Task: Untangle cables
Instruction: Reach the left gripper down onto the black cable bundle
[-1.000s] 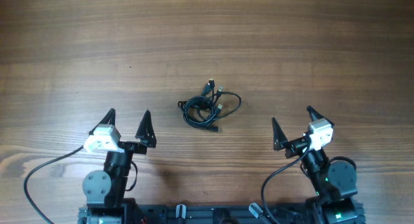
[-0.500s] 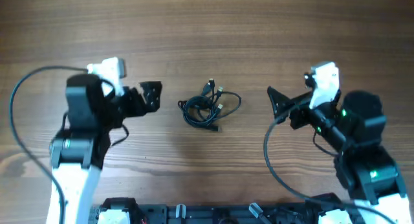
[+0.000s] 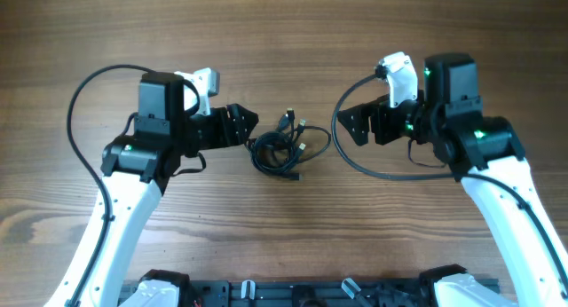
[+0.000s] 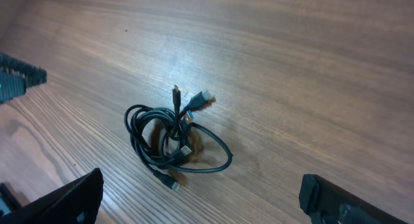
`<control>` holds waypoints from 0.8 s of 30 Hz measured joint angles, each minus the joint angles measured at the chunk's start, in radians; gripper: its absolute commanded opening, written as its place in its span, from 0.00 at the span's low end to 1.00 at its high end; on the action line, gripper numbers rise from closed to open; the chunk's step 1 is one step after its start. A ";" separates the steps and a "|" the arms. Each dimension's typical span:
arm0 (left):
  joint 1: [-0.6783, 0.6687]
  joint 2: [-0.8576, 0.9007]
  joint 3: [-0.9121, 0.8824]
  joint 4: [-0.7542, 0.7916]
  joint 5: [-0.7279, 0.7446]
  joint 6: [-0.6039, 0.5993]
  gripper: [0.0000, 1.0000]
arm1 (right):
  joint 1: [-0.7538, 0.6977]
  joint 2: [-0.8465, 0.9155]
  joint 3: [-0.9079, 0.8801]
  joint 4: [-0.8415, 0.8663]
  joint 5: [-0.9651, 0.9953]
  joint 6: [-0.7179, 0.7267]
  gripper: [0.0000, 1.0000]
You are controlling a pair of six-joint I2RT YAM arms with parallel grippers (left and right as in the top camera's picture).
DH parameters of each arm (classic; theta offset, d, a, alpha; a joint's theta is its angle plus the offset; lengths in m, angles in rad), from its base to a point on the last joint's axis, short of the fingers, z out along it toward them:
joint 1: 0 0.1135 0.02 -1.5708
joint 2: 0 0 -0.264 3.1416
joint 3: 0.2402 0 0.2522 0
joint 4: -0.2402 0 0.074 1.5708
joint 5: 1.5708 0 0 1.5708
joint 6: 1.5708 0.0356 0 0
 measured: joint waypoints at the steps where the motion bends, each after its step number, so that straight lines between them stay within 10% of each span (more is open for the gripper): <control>1: -0.019 0.016 0.006 -0.040 -0.035 -0.032 0.68 | 0.000 0.018 0.000 0.011 -0.004 0.009 1.00; 11: -0.193 0.327 0.006 -0.066 -0.386 -0.373 0.56 | 0.000 0.044 0.000 0.014 -0.012 0.046 0.97; 24: -0.208 0.439 0.006 0.018 -0.415 -0.442 0.39 | 0.000 0.044 0.000 0.006 -0.014 0.061 0.97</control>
